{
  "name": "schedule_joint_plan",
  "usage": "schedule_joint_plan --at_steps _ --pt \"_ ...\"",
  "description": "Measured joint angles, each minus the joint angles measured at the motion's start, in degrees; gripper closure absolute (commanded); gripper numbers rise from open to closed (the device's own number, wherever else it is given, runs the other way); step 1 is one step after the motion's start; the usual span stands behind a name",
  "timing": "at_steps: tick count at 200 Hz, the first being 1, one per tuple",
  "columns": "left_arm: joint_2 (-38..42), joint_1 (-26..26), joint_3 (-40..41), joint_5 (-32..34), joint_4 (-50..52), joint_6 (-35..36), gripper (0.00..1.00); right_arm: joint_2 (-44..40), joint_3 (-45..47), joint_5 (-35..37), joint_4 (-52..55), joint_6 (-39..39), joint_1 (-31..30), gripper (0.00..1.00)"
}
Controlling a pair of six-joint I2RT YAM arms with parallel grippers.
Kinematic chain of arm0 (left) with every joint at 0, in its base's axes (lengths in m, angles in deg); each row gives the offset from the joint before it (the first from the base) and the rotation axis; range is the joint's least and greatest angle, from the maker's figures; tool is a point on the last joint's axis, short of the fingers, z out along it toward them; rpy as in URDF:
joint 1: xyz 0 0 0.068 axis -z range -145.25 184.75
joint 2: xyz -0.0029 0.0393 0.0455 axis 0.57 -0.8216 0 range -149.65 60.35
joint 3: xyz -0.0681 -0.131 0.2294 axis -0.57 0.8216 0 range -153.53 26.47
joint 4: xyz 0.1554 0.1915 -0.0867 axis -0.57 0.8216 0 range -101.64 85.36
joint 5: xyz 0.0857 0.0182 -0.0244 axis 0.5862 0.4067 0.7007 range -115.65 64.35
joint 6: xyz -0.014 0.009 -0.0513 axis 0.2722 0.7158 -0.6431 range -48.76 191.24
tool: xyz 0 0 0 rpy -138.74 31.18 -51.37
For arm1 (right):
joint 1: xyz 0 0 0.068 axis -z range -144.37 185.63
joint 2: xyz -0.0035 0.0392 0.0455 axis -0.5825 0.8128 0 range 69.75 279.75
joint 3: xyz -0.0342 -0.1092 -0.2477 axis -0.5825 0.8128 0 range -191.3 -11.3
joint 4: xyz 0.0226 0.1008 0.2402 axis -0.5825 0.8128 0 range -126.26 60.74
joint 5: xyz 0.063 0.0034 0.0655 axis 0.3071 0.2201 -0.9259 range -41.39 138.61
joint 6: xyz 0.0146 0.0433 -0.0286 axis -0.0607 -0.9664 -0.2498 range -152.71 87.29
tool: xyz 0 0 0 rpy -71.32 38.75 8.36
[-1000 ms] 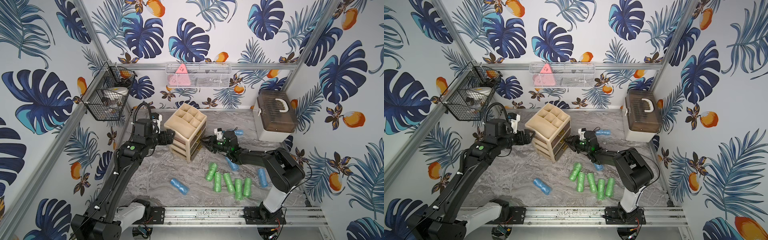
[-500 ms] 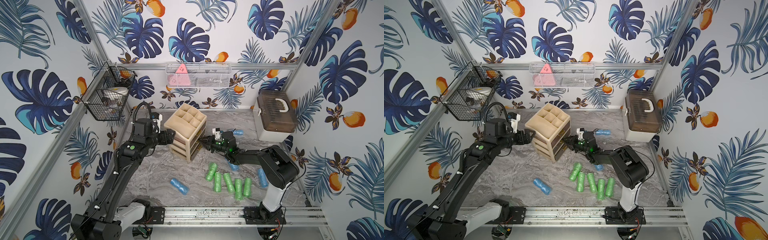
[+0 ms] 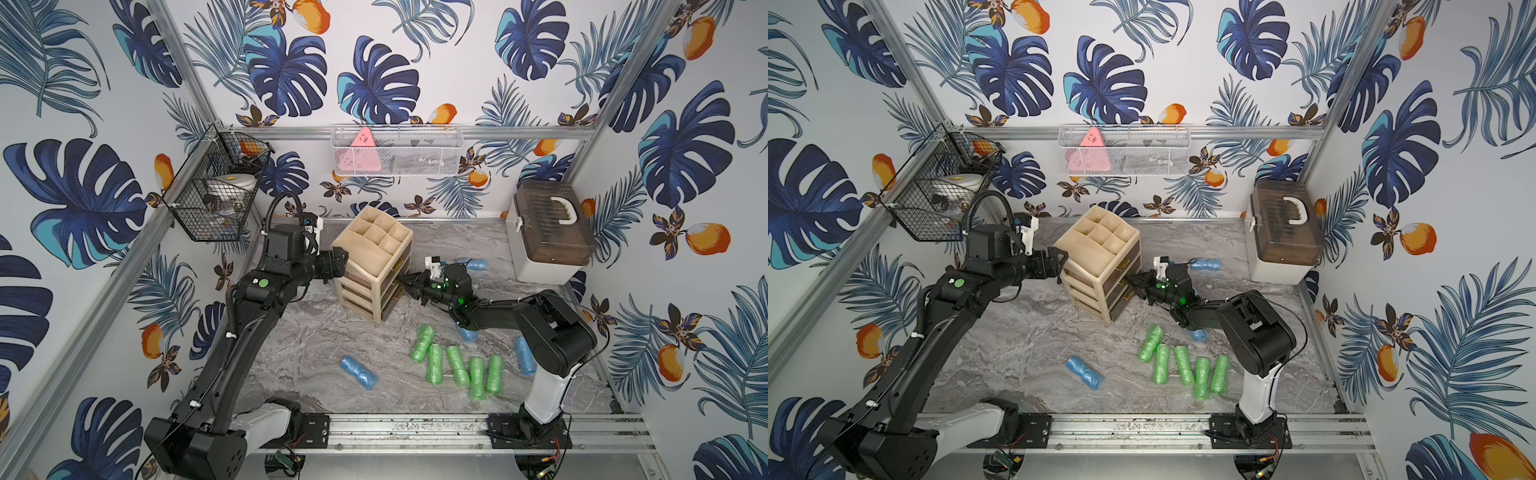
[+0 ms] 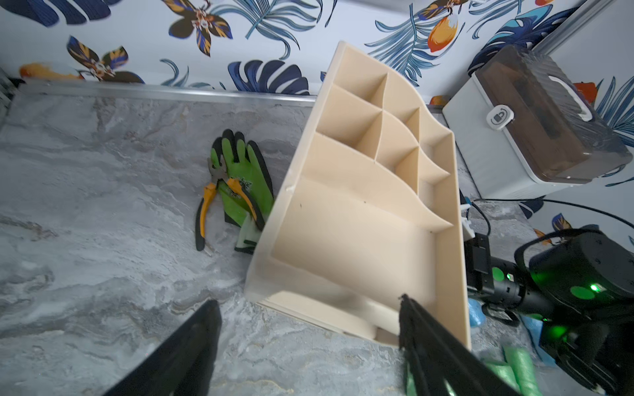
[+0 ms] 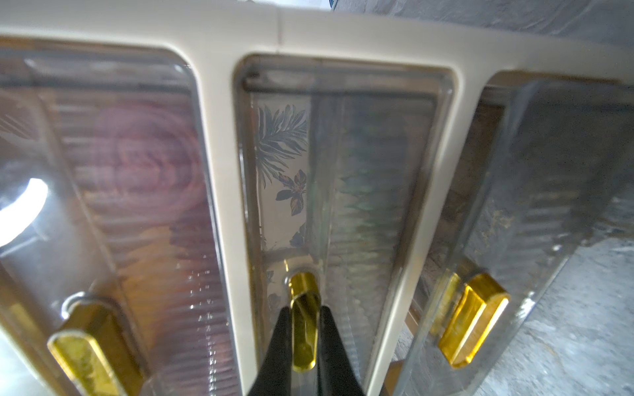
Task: Sort the rolls of trash bags by color and place them into the drawer
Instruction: Open the drawer in the storage box.
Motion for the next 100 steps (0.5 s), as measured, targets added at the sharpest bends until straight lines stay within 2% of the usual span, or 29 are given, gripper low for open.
schedule_joint_plan --at_steps 45,100 --pt "-7.3 0.0 -9.6 3.1 3.9 5.1 0.34 -0.2 -1.1 -0.5 2.4 0.5 0.0 1.0" --pt "-11.3 1.6 -14.3 -3.3 4.0 3.7 0.32 -0.6 -1.9 -0.4 4.8 1.3 0.0 1.0"
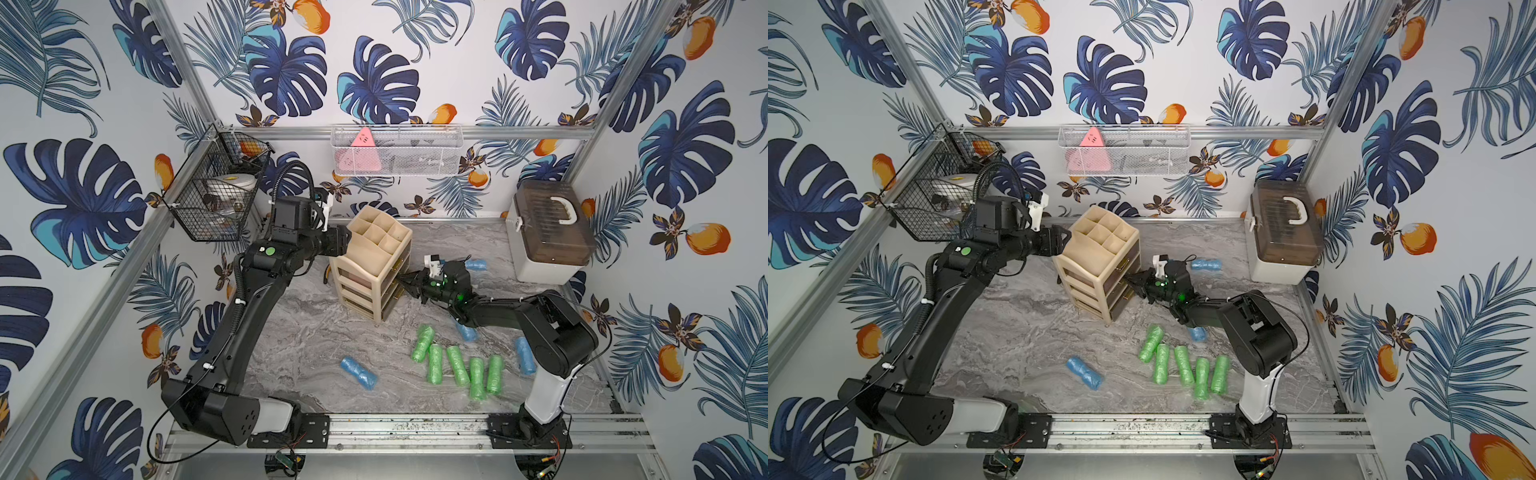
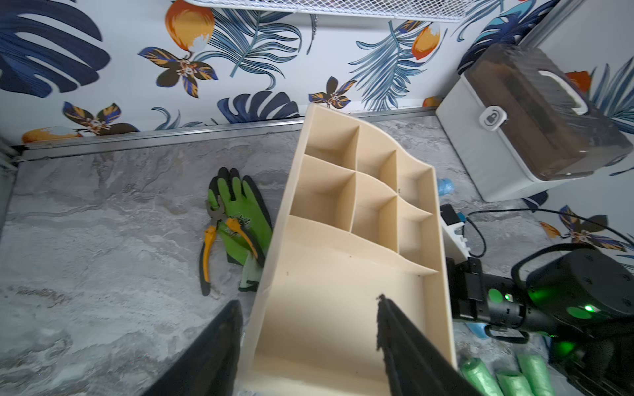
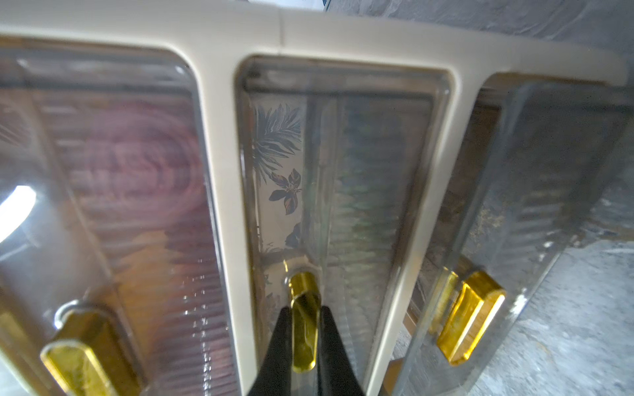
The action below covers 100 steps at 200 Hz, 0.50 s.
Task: Sort the rolls of trash bags by color and place them into the drawer
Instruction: Open the drawer in the storage box.
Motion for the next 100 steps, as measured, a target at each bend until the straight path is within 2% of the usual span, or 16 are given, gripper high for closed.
schedule_joint_plan --at_steps 54,100 --pt "-3.8 6.1 -0.5 -0.5 -0.3 -1.5 0.29 -1.2 -0.1 0.0 2.8 1.3 0.0 1.0" --pt "-7.2 8.8 -0.5 4.2 -1.6 -2.6 0.28 -1.4 -0.1 -0.1 3.2 1.5 0.0 1.0"
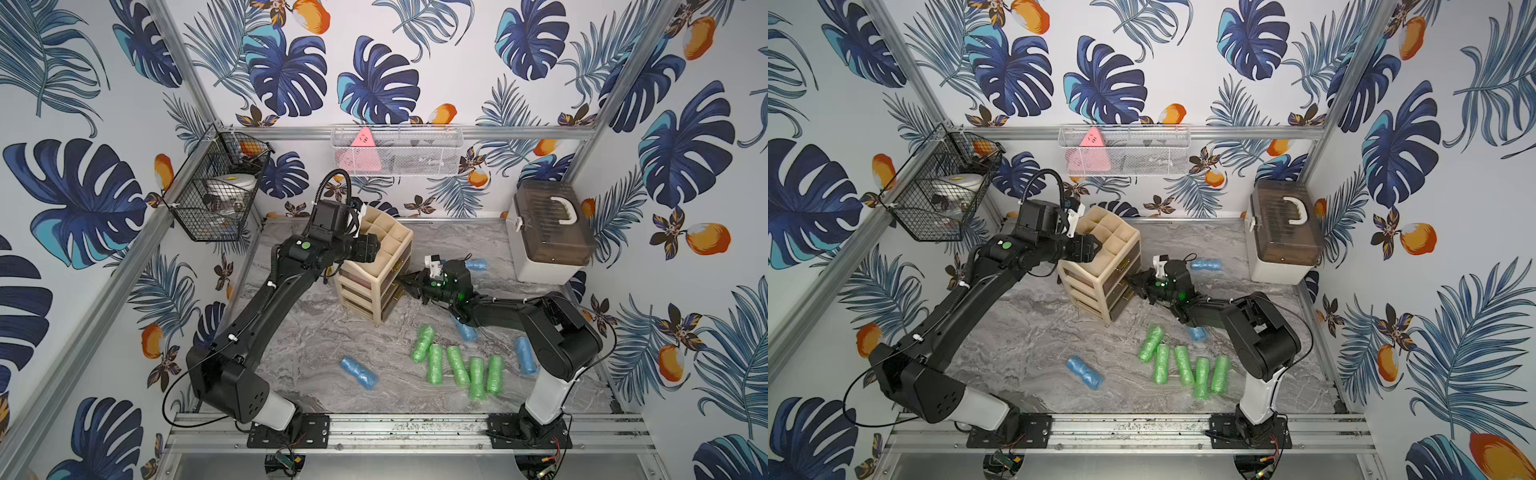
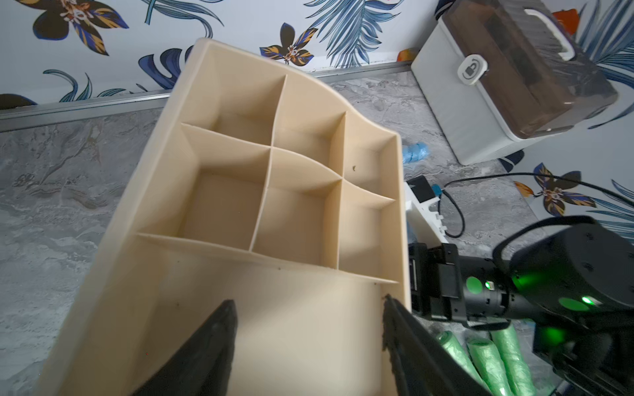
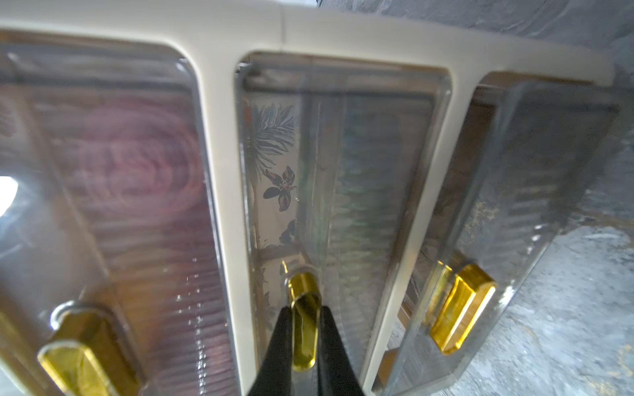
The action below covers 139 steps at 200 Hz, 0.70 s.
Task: Sort the rolls of trash bags by color and place them into the drawer
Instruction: Open the drawer in the storage box.
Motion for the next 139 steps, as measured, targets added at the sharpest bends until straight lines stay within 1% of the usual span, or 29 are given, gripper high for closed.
schedule_joint_plan --at_steps 77,102,139 --pt "-2.3 1.7 1.1 8.3 -3.5 -1.6 0.27 -0.7 1.3 -0.9 -0.4 0.2 0.4 1.0" --pt "-3.1 2.2 1.1 9.9 -3.6 -2.3 0.3 -0.9 2.0 -1.0 -0.9 0.2 0.6 1.0" --pt "-3.3 2.4 1.4 10.2 -4.1 -3.4 0.32 -1.9 3.4 -1.3 -1.5 0.3 1.1 1.0"
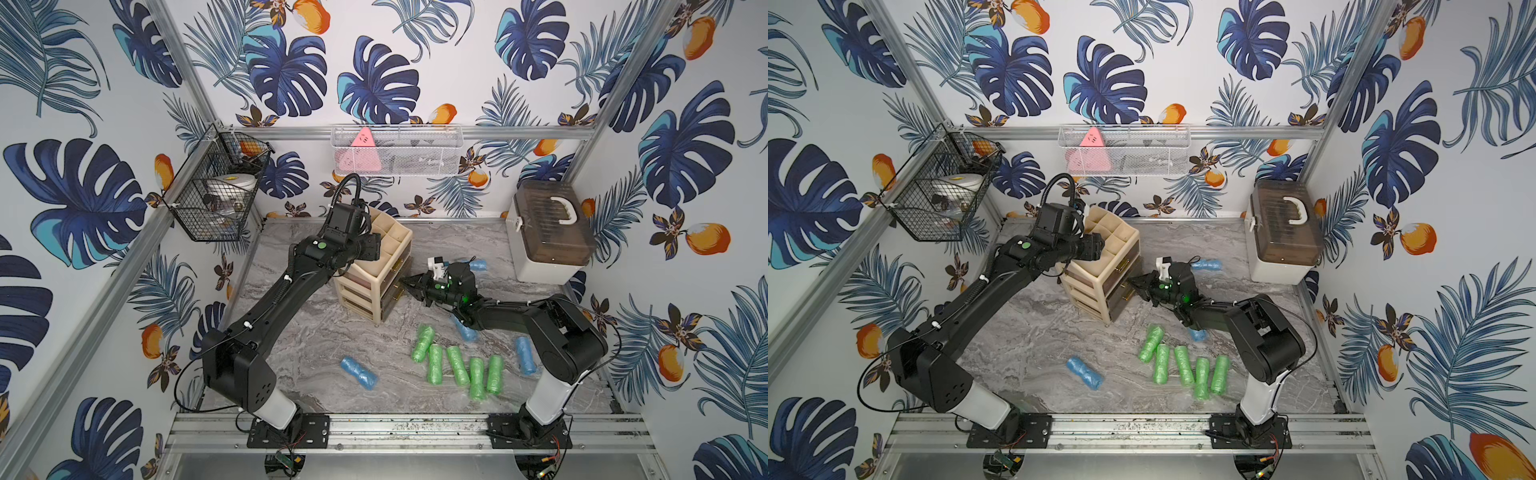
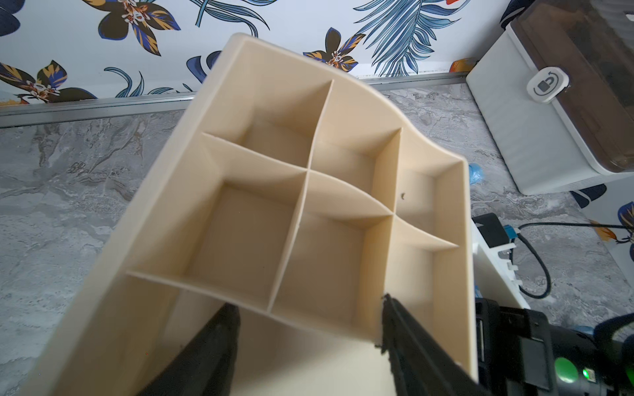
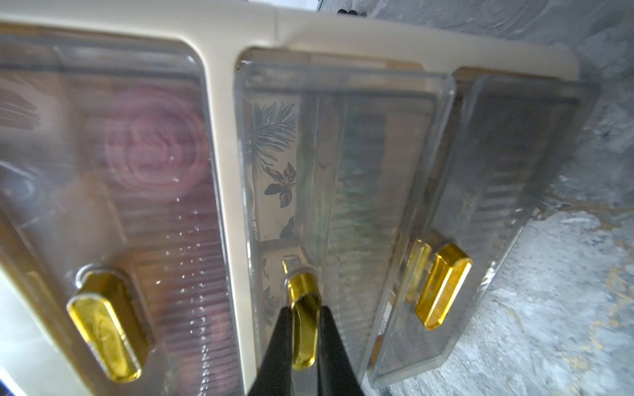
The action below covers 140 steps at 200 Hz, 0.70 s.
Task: Sort the rolls of trash bags by color and place them into the drawer
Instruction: Open the drawer in the storage box.
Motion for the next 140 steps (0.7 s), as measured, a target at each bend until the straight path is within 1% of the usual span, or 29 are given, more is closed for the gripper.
schedule_joint_plan --at_steps 51,140 --pt "-0.1 0.0 0.1 0.1 -0.3 -1.1 0.33 -4.1 3.0 -0.2 2.4 1.6 1.1 1.0" --pt "0.1 0.1 0.5 0.8 -0.5 -1.2 0.34 -14.0 8.2 0.7 11.9 5.8 2.7 1.0"
